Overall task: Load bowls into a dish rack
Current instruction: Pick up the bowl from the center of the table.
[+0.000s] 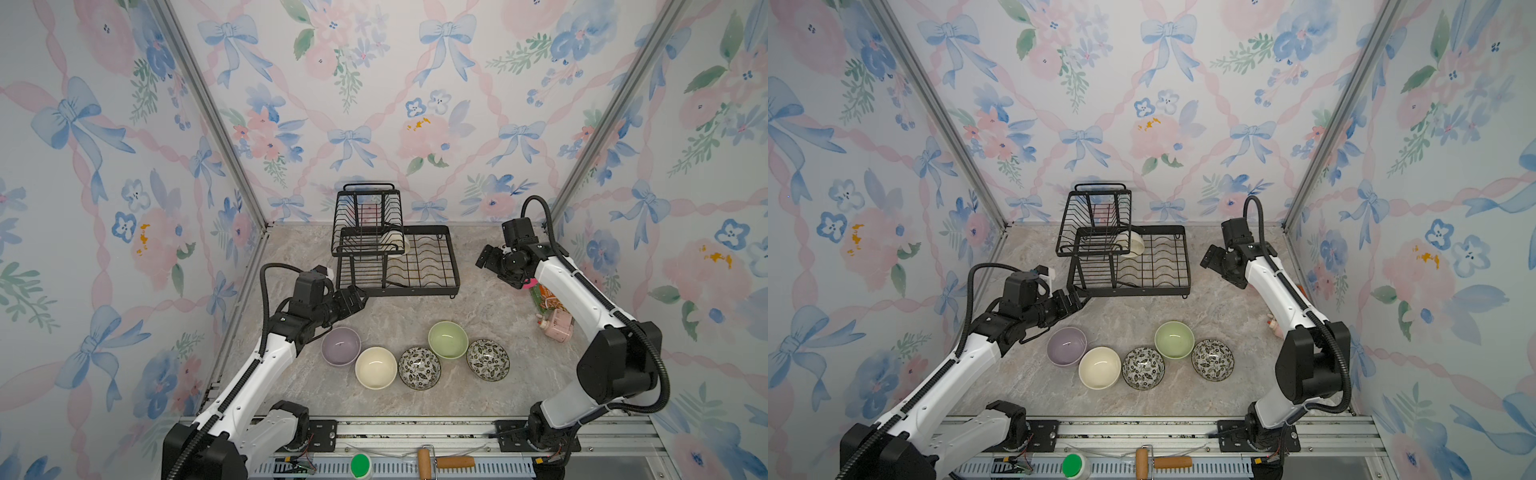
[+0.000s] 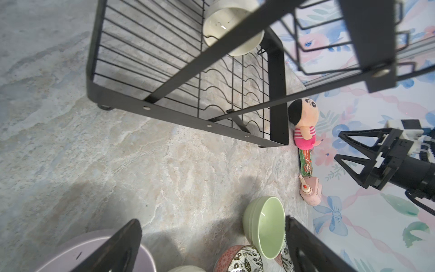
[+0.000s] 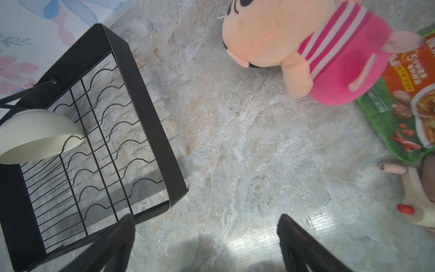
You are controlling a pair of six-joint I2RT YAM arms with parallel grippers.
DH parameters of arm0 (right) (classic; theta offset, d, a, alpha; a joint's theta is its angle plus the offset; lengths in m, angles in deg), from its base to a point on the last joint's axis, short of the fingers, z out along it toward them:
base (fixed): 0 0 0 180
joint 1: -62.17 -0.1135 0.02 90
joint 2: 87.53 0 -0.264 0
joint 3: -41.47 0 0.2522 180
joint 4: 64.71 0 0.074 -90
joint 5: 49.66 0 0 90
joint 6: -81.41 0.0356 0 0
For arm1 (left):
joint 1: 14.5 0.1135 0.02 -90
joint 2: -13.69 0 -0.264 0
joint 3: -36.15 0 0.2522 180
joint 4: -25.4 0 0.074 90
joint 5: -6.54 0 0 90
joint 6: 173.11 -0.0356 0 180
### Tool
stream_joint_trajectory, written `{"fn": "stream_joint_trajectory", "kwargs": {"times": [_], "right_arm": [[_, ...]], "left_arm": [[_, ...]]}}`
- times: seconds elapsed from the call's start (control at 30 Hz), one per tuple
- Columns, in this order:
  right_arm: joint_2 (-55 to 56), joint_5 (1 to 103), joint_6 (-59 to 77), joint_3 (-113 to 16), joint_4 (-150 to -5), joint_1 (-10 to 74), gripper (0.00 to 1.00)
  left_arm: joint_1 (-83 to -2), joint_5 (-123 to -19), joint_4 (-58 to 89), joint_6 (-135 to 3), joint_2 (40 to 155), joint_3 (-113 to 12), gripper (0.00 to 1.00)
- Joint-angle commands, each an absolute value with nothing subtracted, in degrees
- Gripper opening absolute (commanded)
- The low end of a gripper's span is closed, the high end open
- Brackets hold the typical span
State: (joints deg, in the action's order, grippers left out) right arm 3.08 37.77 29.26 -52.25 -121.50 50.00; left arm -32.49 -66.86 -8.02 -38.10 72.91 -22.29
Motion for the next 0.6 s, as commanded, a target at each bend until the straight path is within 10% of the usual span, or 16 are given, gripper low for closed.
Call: {"fn": "stream_joint_trajectory", "kwargs": {"times": [0.0, 0.57], "right_arm": [[-3.4, 37.0, 27.7, -47.6, -125.2, 48.1, 0.96], [-16.7, 38.1, 25.1, -20.0, -115.7, 28.1, 0.97]], "left_arm": [[-37.7, -72.2, -10.0, -39.8, 73.2, -24.0, 0.98], [-60.0, -91.5, -7.3, -50.3, 87.0, -30.6, 0.98]]}}
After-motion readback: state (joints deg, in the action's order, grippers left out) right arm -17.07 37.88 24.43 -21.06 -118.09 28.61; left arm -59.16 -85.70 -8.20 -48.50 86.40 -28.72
